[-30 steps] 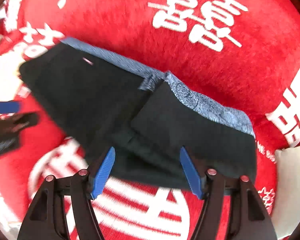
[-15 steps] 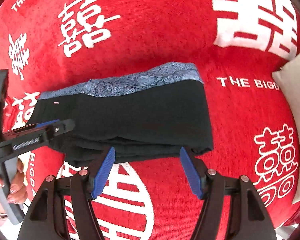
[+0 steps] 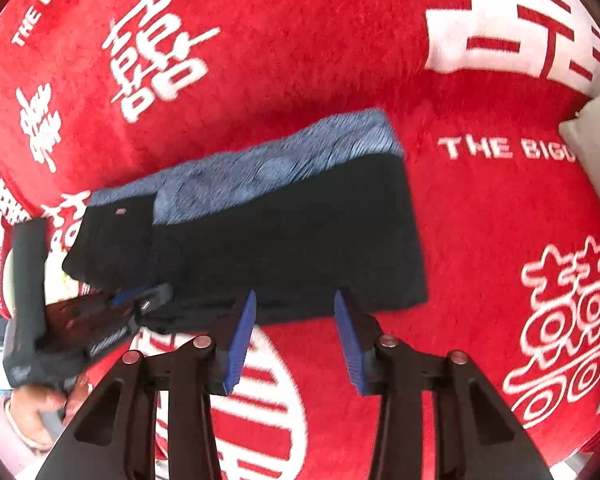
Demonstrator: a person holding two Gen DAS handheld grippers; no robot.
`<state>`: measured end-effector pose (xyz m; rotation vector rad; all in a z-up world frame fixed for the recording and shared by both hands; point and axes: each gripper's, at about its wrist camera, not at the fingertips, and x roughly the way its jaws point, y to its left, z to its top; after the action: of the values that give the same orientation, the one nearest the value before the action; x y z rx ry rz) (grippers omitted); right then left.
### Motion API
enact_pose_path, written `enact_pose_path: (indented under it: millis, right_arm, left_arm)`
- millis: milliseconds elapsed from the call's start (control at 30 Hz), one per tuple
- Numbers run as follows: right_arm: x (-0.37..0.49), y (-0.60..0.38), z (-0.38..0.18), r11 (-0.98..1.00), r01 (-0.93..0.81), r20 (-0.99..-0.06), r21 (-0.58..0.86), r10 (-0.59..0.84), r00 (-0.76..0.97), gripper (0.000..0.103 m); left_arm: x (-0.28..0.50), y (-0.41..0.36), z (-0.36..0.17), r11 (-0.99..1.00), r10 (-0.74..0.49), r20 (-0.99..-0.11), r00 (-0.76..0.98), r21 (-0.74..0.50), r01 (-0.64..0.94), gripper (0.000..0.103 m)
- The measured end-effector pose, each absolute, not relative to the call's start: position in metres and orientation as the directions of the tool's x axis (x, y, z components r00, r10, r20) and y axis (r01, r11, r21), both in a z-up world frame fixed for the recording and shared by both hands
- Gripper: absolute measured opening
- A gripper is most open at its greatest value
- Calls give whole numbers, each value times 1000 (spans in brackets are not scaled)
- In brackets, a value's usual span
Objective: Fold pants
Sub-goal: 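Lay the folded pants down and open both grippers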
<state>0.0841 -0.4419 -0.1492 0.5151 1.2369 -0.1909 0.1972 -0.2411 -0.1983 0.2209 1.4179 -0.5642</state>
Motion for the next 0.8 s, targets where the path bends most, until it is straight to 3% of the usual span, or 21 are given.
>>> enact_pose_path:
  millis: [67, 233, 533, 667, 800]
  right_arm:
    - [96, -456, -149, 866, 422, -935, 269, 130, 329, 45]
    - [131, -481, -157, 874, 428, -948, 229, 100, 303, 44]
    - [166, -477, -197, 895, 411, -976, 175, 102, 193, 44]
    - [168, -463, -216, 935, 344, -987, 85, 33, 154, 45]
    - [168, -457, -210, 945, 317, -986, 87, 36, 162, 53]
  left_arm:
    - [198, -237, -180, 866, -201, -973, 115, -122, 484, 13]
    - [223, -250, -151, 867, -225, -960, 165, -120, 483, 13]
    - [225, -289, -224, 871, -99, -991, 87, -44, 490, 13]
    - [218, -297, -221, 858, -65, -990, 127, 9, 513, 13]
    - [221, -300, -216, 876, -61, -992, 111, 0, 483, 13]
